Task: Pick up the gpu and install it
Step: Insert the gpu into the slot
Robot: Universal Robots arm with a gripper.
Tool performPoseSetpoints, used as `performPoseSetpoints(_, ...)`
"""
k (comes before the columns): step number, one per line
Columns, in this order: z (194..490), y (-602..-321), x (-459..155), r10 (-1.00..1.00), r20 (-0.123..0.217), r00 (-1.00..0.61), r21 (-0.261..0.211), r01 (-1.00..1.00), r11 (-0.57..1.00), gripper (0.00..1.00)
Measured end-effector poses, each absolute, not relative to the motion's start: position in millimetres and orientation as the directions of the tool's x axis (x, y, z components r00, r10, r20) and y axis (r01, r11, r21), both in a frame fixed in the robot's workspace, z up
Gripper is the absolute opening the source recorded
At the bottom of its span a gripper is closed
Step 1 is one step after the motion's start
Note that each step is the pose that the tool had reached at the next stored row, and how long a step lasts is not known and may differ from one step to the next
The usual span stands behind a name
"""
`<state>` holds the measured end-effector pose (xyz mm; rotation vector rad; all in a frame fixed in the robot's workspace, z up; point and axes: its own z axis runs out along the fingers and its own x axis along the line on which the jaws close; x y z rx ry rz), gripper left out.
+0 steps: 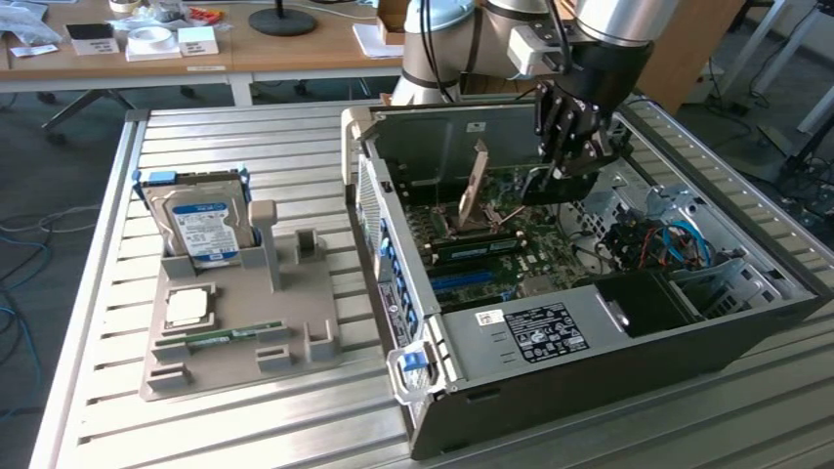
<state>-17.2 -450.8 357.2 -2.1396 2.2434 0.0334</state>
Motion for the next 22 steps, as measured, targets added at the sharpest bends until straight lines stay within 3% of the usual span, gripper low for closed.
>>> performPoseSetpoints(22,351.1,-455.9,-22.7,-0.998,-0.045,-0.047,-0.016,-0.999,0.047,0.27)
